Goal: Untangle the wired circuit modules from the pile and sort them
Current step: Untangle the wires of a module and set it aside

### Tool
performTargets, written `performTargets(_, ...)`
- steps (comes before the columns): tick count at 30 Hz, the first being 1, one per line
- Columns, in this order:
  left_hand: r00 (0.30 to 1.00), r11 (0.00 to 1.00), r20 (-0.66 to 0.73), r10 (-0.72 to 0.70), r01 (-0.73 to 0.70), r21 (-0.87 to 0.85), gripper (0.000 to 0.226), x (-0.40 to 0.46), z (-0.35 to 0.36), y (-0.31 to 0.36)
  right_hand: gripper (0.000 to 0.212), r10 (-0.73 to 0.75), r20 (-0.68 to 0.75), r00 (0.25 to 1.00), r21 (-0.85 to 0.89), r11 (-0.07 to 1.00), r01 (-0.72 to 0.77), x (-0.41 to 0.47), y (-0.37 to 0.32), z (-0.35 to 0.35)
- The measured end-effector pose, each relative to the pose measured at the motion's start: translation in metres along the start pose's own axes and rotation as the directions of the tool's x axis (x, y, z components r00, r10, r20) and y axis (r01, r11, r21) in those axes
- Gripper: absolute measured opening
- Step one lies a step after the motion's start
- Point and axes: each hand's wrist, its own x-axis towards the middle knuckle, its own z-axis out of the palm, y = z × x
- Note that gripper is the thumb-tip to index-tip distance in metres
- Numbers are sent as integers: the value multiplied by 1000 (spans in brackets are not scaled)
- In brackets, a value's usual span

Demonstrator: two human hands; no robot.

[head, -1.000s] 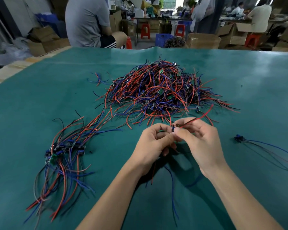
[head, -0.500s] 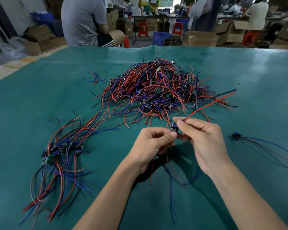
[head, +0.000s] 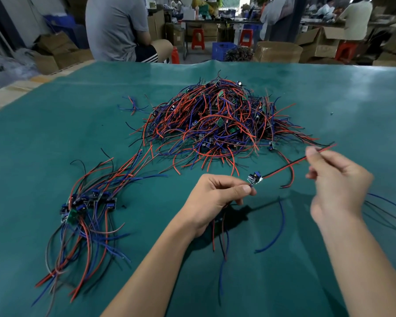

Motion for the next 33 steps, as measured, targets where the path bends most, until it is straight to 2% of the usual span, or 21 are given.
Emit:
performTargets(5,998,1000,-67,-5,4,-10,9,1,0,1,14,94,-284,954,88,994,-72,8,3,-8)
performTargets(7,989,999,-145,-5,-1,-45,11,2,0,3,19,80,-317,945,53,996,-67,8,2,-7)
performTargets(8,984,997,-176,-7,-6,-73,12,3,0,3,22,79,-273,959,16,997,-78,5,3,-3)
performTargets(10,979,995,-206,-5,-15,-98,14,5,1,2,26,110,-11,994,-100,989,-110,-10,7,9)
performTargets(11,980,996,-199,1,-19,-87,15,4,2,2,27,124,172,977,-175,980,-94,-21,9,17)
performTargets(13,989,999,-149,16,-22,-43,16,3,3,1,34,98,476,874,-303,951,58,-43,15,29)
performTargets(15,996,999,-84,34,-33,9,16,1,3,0,30,29,563,826,-350,914,206,-52,19,33)
performTargets(17,998,996,-56,37,-32,78,18,0,2,0,23,-28,539,842,-328,914,240,-49,18,30)
performTargets(20,1000,994,-6,19,-18,110,13,0,3,0,23,-96,435,895,-290,926,240,-36,13,22)
performTargets(24,999,990,38,-38,32,140,13,-2,5,3,21,-127,162,979,-109,983,145,-22,-11,14)
performTargets(28,998,982,14,-53,50,182,11,-1,6,0,25,-94,-82,992,110,989,103,-9,-60,6)
performTargets(30,999,987,-8,-54,54,152,12,0,7,-1,27,-96,-31,995,135,986,100,-13,-84,22)
performTargets(32,999,988,-7,-52,52,144,14,0,9,1,27,-79,178,981,69,995,67,-36,-94,54)
performTargets(33,999,989,-3,-43,43,143,16,-1,9,2,28,-56,304,951,-3,998,60,-52,-95,74)
